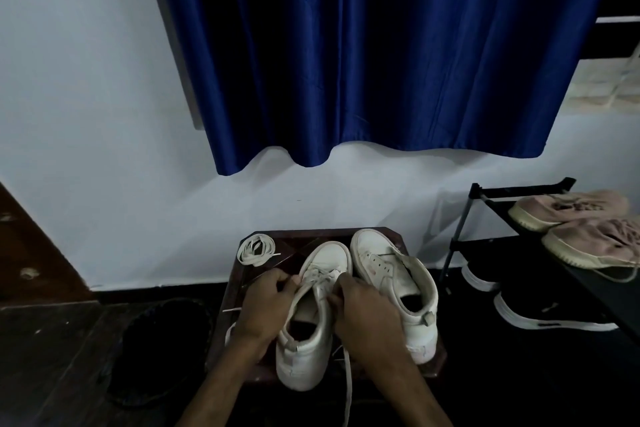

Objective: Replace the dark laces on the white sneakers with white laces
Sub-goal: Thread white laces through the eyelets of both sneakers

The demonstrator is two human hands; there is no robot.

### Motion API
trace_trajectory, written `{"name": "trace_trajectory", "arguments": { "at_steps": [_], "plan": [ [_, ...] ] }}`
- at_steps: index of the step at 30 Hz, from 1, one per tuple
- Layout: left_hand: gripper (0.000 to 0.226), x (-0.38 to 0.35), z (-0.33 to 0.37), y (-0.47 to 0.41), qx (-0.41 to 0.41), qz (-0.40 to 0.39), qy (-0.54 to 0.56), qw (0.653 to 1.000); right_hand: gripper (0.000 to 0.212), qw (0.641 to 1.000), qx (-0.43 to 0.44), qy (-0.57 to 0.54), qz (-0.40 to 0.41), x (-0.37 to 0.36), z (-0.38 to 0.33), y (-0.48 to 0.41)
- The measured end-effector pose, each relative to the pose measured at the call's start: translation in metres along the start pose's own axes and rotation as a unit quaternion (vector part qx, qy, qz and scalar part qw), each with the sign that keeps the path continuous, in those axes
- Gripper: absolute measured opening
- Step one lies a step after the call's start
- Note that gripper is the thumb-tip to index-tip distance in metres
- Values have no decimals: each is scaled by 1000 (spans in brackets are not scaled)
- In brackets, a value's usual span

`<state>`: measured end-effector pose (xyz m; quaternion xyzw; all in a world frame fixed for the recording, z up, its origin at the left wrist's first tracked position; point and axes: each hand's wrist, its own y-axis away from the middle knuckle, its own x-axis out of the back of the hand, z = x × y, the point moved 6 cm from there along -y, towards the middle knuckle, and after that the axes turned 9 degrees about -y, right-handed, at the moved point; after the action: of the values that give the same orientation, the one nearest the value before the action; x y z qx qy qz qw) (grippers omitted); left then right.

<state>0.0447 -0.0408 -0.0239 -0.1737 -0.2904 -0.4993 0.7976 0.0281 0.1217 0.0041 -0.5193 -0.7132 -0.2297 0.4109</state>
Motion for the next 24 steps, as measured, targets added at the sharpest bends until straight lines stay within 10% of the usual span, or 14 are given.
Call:
{"name": "trace_trajectory", "arguments": {
  "at_steps": [7, 17, 24],
  "plan": [
    [28, 22, -8, 3, 107, -67, 323, 938, 24, 1000, 23, 13, 7, 1, -5, -1],
    [45, 11, -9, 4, -32, -57, 76, 995, 10, 980, -69, -181, 51, 6, 11, 1],
    [11, 56, 20, 13, -113, 90, 53, 988, 20, 700, -107, -702, -76, 66, -32, -18]
  ]
}}
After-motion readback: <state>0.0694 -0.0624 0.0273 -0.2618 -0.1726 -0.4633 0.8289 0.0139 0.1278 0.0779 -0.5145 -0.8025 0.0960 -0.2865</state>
